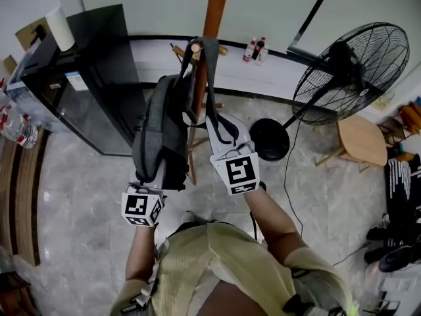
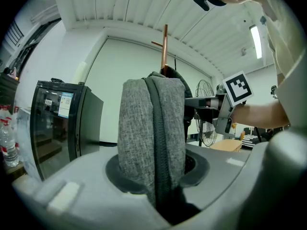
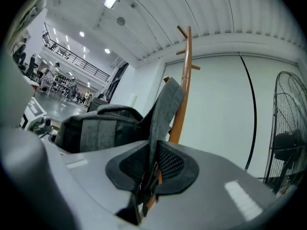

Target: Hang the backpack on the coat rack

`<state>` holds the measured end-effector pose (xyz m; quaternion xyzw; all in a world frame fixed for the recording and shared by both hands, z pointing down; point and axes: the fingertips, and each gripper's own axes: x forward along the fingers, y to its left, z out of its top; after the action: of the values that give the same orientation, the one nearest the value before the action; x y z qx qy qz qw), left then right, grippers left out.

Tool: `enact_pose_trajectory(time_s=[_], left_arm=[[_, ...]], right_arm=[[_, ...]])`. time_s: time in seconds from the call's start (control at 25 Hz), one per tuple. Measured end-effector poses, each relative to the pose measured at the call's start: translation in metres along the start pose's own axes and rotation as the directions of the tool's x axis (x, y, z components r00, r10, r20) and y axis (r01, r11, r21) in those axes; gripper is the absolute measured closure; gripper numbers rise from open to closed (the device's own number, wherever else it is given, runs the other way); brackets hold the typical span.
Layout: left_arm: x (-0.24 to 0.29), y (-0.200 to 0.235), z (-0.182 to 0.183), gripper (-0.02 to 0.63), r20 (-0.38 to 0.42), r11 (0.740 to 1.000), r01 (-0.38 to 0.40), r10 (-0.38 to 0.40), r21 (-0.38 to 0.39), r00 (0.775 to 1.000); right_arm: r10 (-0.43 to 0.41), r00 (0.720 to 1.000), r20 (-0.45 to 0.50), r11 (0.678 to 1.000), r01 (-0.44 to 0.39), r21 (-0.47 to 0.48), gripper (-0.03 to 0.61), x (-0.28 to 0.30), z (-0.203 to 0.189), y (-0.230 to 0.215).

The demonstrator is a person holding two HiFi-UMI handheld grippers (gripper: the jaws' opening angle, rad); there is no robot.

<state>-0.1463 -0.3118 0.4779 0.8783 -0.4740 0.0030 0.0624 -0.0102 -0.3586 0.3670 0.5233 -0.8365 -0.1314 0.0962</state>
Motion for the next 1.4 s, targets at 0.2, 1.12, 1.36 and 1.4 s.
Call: enact_pose_trajectory(time_s=[0.2,1.12,1.36,1.4], left_arm=[[0.004,-0.003,-0.018,0.486,-0.036,1.0,-0.017,0.017,-0.02,0.999],[0.02,-0.029,-0.053,0.449,-0.14,0.999,-0.051,0.051,0.003,0.989],[0.022,-0.04,-0.059,0.443,-0.169,1.0,-0.029,0.026,-0.012,0.985],[0.022,-0.041,-0.06,0.44,-0.172,1.0,-0.028,0.026,-0.007,0.985]], right_arm=[[0.016,1.0,-0.002,1.0,-0.016,0.024,0.537,0.011,-0.004,-0.007],[0.086,0.995,0.046,0.996,-0.087,0.018,0.52,0.029,-0.009,-0.011],[0.084,0.996,0.044,0.996,-0.085,0.03,0.515,0.031,-0.01,-0.016],[0.084,0.996,0.043,0.996,-0.085,0.032,0.515,0.032,-0.01,-0.016]])
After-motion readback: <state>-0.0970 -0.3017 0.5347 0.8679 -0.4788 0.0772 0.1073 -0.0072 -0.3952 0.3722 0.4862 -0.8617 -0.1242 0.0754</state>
